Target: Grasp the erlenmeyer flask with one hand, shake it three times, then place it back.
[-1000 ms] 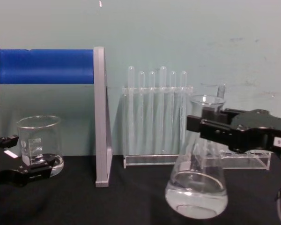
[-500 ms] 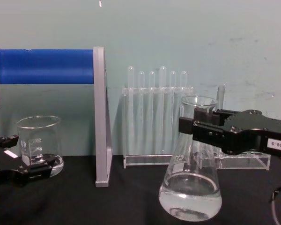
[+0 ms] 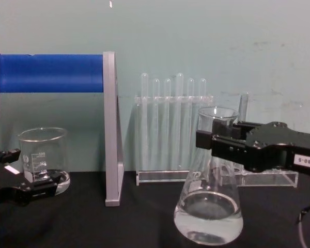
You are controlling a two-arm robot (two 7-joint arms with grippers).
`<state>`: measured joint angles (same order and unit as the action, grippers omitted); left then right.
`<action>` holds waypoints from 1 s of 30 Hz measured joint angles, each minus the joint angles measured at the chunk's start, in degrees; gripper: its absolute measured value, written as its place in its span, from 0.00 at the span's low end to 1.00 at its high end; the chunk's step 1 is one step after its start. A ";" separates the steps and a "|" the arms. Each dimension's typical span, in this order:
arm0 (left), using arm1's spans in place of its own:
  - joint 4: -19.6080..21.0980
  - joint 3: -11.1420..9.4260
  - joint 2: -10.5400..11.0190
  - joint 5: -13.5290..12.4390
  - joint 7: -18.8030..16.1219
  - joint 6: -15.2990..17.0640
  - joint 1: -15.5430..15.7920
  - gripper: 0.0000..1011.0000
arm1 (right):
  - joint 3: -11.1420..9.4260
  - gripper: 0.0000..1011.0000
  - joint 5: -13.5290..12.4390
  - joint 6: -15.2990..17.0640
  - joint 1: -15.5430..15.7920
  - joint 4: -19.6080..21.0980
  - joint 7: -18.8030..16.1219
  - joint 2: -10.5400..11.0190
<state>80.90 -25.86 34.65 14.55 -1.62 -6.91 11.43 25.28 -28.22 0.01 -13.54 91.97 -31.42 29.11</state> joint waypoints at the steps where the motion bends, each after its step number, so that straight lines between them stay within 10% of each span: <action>1: 0.00 0.00 0.00 0.00 0.00 0.00 0.00 0.99 | 0.07 0.44 -0.04 -0.15 -0.07 -0.19 -0.18 0.01; 30: 0.00 0.00 0.00 0.00 0.00 0.00 0.00 0.99 | 3.14 0.44 0.48 -4.45 -2.01 -8.76 -5.68 -0.57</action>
<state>80.90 -25.86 34.64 14.55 -1.62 -6.91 11.43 28.43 -27.74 -4.44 -15.55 83.21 -37.10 28.54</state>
